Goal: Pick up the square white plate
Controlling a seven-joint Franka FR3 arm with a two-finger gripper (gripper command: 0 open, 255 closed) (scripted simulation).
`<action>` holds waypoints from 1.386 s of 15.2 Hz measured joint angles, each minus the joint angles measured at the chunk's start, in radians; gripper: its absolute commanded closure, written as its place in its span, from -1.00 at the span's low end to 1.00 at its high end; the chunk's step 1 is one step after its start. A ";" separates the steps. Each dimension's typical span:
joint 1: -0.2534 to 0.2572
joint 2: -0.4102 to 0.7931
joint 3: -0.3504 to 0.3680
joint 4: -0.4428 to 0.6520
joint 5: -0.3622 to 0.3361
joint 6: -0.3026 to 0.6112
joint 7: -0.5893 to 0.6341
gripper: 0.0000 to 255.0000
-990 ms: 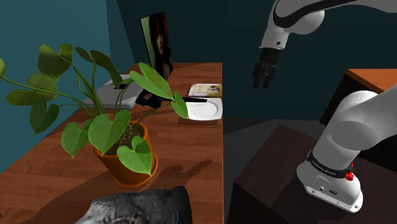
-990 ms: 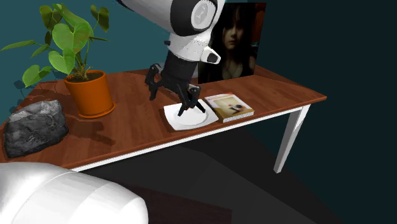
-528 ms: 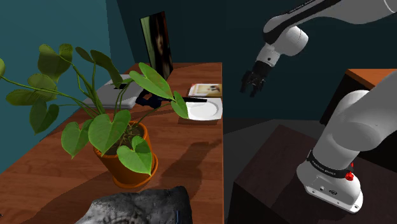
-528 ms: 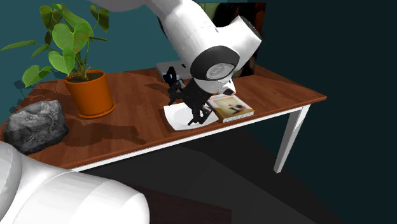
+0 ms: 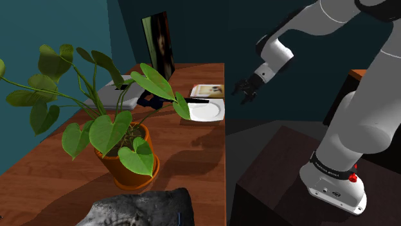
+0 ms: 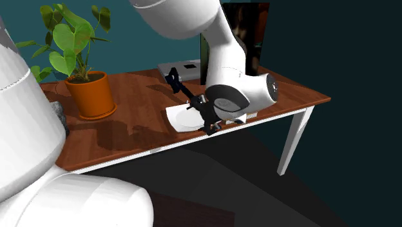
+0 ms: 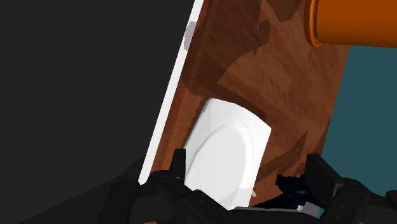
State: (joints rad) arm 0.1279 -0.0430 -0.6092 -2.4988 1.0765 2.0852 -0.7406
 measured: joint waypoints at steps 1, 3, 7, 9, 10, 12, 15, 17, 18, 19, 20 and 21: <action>0.001 0.063 -0.007 0.028 0.081 -0.029 -0.042 -1.00; -0.016 0.179 -0.007 0.065 0.236 -0.091 -0.123 -1.00; -0.080 0.402 0.039 0.164 0.502 -0.231 -0.215 -1.00; -0.097 0.453 0.056 0.182 0.557 -0.260 -0.237 -1.00; -0.104 0.471 0.060 0.186 0.571 -0.269 -0.250 -1.00; -0.115 0.507 0.069 0.200 0.589 -0.283 -0.267 -1.00; -0.125 0.550 0.081 0.217 0.612 -0.295 -0.290 -1.00; -0.127 0.558 0.084 0.217 0.616 -0.298 -0.297 1.00; -0.129 0.563 0.081 0.213 0.611 -0.284 -0.298 1.00; -0.131 0.564 0.080 0.213 0.611 -0.289 -0.297 1.00; -0.133 0.567 0.079 0.214 0.612 -0.294 -0.299 1.00; -0.134 0.569 0.079 0.215 0.613 -0.297 -0.300 1.00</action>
State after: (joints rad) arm -0.0060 0.5260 -0.5298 -2.2842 1.6896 1.7884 -1.0407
